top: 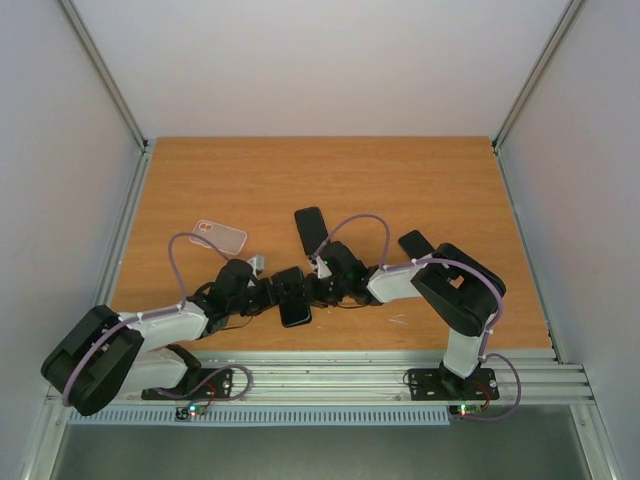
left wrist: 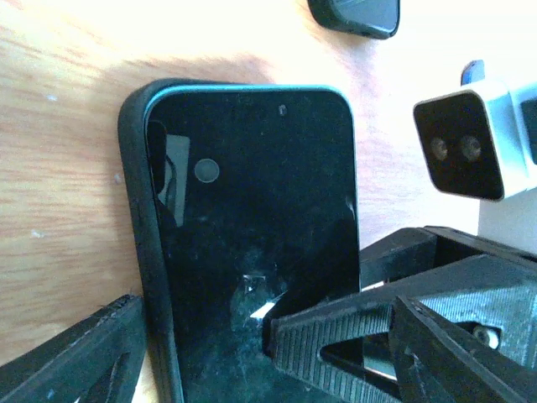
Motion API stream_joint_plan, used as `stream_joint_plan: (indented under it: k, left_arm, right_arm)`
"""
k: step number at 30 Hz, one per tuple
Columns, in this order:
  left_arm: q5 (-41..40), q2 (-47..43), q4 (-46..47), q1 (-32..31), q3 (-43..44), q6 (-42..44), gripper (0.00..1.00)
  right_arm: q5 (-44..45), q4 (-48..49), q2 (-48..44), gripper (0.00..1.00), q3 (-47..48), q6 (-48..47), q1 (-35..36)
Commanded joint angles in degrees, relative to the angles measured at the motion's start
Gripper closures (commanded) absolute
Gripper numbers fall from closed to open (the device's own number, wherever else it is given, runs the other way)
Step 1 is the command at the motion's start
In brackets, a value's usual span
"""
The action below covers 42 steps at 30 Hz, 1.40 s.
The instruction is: Put the phone into the phone case
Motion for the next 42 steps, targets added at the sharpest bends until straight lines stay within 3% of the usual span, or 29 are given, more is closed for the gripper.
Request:
stream_joint_plan:
  k: [1,10,15,19,23,29,42]
  left_arm:
    - [0.1,-1.4,-3.2,-1.1,-0.8,0.7,0.21]
    - [-0.9,-6.0,-8.1,-1.6,-0.5,0.5,0.20]
    - [-2.2,-9.6,-13.3,-2.3,0.0,0.7,0.21]
    - [-2.8,-11.7,-16.6,-3.1,-0.1,1.0,0.27]
    - [-3.0,-12.2,-17.1,-3.8,-0.9,0.4,0.36]
    - [-2.6,-9.6,-13.8,-4.8,-1.3,-0.5,0.47]
    - [-1.3,1.1,-2.0,-8.7,-1.5,-3.9,0.60]
  right_arm:
    - [2.7,-7.4,-2.3,0.75,1.6,-3.4,1.0]
    - [8.8,-20.2,-8.5,0.61,3.5,-8.8,1.3]
    - [13.1,-26.7,-11.2,0.59,4.0,-11.3,2.3]
    - [16.0,-30.4,-12.6,0.60,4.4,-12.9,3.5]
    - [17.1,-30.9,-12.0,0.65,4.9,-13.2,4.8]
    - [17.6,-30.7,-9.7,0.81,6.0,-13.2,6.2]
    - [15.6,-30.7,-6.1,0.98,9.0,-13.4,8.4]
